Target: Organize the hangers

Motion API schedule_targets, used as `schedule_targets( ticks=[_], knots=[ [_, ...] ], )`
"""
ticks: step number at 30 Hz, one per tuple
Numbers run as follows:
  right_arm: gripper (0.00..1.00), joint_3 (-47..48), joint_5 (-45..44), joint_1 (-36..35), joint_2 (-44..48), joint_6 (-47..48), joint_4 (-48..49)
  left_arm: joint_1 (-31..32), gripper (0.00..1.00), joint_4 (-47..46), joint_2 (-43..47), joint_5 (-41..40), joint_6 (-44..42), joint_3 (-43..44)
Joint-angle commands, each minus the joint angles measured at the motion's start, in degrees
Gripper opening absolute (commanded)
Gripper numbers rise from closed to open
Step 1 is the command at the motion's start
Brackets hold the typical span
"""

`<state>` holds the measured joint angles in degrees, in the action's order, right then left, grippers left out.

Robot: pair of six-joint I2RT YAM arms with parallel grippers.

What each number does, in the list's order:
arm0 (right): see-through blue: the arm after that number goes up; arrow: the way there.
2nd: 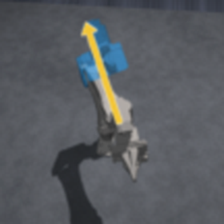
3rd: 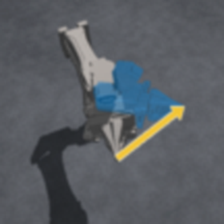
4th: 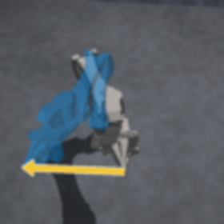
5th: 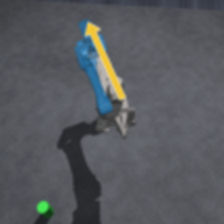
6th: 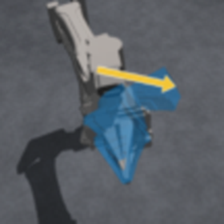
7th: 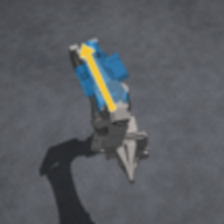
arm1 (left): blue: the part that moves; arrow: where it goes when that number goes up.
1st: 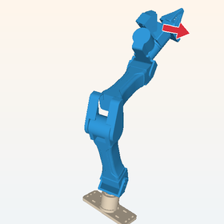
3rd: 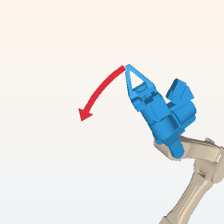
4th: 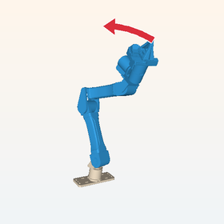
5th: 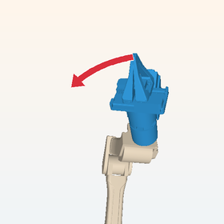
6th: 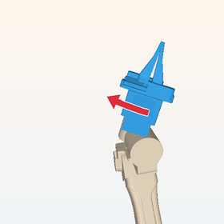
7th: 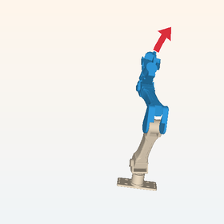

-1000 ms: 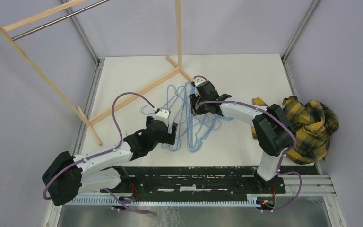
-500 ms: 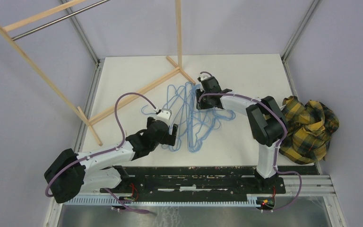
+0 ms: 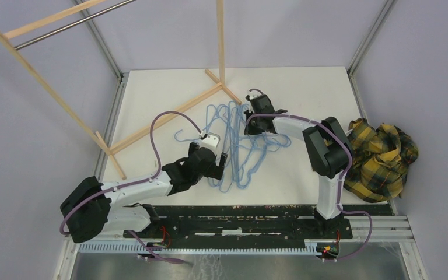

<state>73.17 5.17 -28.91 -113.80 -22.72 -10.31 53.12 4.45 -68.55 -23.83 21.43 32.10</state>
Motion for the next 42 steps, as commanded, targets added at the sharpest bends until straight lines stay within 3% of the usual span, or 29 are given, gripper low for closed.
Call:
schedule_targets(
  ticks=[1,24,26,31,42],
  knots=[
    [0.09,0.62,1.77,0.71,4.04,-0.63,1.39,1.02,0.99,-2.28,-1.94,-2.09,-2.74,3.24],
    [0.08,0.61,5.57,0.94,10.79,0.36,-2.44,1.77,0.99,-13.04,-23.84,-17.44,-14.74,10.18],
    [0.08,0.56,5.53,0.95,11.12,0.35,-2.62,1.75,0.99,-13.40,-24.48,-17.31,-14.77,9.86],
    [0.09,0.62,5.21,1.45,11.90,0.70,-3.26,1.80,0.85,-12.44,-24.33,-16.18,-12.26,8.31],
    [0.09,0.30,4.58,3.91,13.52,1.68,-4.54,1.74,0.84,-8.24,-18.89,-16.53,-4.48,2.60]
  ],
)
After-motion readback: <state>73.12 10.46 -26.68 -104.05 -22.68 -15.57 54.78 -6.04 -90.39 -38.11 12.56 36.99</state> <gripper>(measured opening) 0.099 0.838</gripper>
